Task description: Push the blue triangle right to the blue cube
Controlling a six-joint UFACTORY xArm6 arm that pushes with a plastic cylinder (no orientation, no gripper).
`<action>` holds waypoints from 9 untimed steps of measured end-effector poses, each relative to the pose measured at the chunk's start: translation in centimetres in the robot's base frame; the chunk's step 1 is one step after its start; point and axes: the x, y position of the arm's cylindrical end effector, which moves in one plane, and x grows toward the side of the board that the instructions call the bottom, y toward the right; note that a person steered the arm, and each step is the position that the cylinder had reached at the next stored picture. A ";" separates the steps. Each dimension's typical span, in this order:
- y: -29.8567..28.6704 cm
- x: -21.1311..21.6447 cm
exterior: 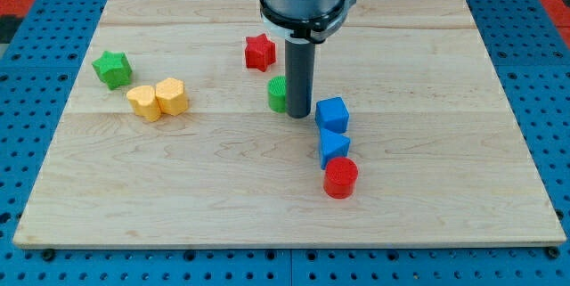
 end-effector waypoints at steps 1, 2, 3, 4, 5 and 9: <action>-0.5 1.6; -0.5 5.1; -1.2 7.6; -0.2 8.1; 2.4 8.1; 4.3 6.1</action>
